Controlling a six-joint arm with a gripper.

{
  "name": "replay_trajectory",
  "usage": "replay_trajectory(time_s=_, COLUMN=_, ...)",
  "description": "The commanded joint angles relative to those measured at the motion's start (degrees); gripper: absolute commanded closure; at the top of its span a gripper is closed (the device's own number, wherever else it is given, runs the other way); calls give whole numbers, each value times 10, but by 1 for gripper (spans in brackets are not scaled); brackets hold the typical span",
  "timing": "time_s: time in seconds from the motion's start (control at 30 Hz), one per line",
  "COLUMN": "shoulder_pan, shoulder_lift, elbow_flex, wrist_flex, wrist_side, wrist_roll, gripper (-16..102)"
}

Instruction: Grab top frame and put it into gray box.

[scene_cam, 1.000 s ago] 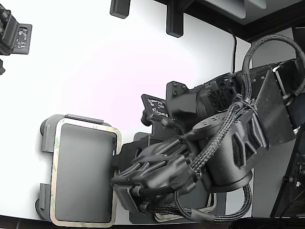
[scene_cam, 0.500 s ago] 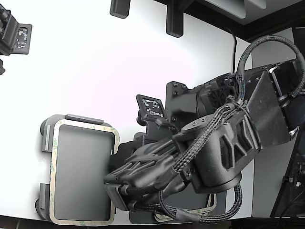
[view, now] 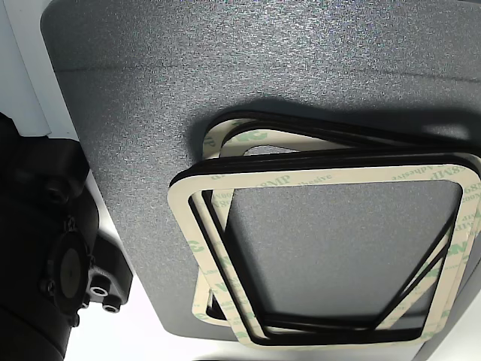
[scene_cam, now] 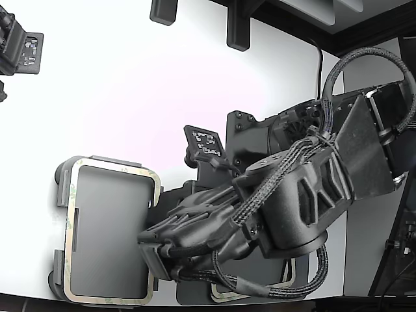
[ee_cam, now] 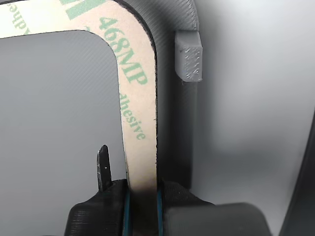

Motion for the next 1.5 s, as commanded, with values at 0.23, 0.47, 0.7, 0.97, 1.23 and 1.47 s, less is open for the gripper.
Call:
replay_trajectory(time_s=0.23, shoulder_pan=-13, shoulder_lift=23, elbow_flex=-3, wrist_flex=6, wrist_side=-12, wrist_roll=-4, gripper=99)
replay_trajectory(time_s=0.47, shoulder_pan=-18, shoulder_lift=23, elbow_flex=0, wrist_flex=6, wrist_side=-18, wrist_roll=-11, gripper=99)
replay_trajectory(time_s=0.7, shoulder_pan=-21, shoulder_lift=23, elbow_flex=5, wrist_flex=5, wrist_side=-19, wrist_roll=-13, gripper=99)
replay_trajectory(time_s=0.97, shoulder_pan=-22, shoulder_lift=20, elbow_flex=4, wrist_flex=5, wrist_side=-18, wrist_roll=-18, gripper=99)
replay_trajectory(time_s=1.23, shoulder_pan=-23, shoulder_lift=13, elbow_flex=-5, wrist_flex=4, wrist_side=-17, wrist_roll=-21, gripper=99)
replay_trajectory(time_s=1.47, shoulder_pan=-24, shoulder_lift=10, elbow_flex=-5, wrist_flex=4, wrist_side=-17, wrist_roll=-20, gripper=99)
